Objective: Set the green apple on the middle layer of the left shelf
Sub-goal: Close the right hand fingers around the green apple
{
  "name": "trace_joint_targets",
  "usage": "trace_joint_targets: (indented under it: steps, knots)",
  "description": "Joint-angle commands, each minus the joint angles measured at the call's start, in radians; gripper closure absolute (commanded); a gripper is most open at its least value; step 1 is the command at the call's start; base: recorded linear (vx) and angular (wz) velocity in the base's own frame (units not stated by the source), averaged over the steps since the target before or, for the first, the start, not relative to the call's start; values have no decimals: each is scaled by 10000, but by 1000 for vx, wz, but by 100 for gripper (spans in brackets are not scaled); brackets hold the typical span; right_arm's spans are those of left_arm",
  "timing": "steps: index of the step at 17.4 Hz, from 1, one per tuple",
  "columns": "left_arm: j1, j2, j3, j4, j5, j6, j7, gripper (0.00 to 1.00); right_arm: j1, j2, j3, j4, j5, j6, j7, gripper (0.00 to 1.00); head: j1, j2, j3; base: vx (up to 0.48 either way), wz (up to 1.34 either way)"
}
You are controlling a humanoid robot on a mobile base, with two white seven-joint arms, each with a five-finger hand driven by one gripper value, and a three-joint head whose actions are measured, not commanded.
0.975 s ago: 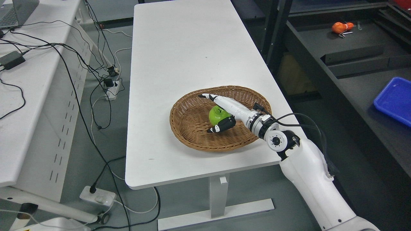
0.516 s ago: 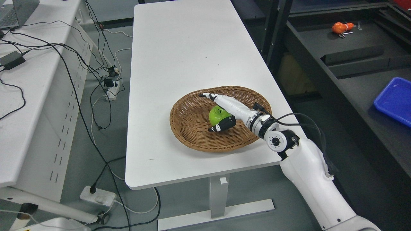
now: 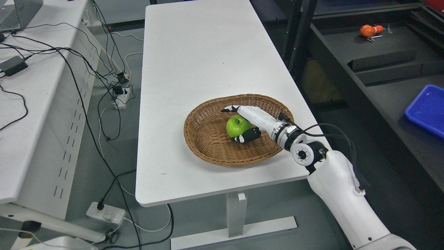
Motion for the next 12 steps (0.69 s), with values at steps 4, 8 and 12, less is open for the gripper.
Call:
trace_joint_targets:
  steps: [4, 8, 12]
  knots:
    - [0, 175, 0, -4, 0, 8, 3, 0, 167, -193, -20, 114, 177, 25, -28, 42, 0, 0, 0, 0, 0]
    - [0, 175, 0, 11, 0, 8, 3, 0, 259, -423, -5, 38, 192, 25, -28, 59, 0, 0, 0, 0, 0]
    - [0, 175, 0, -4, 0, 8, 3, 0, 412, -561, -708, -329, 300, 25, 2, 97, 0, 0, 0, 0, 0]
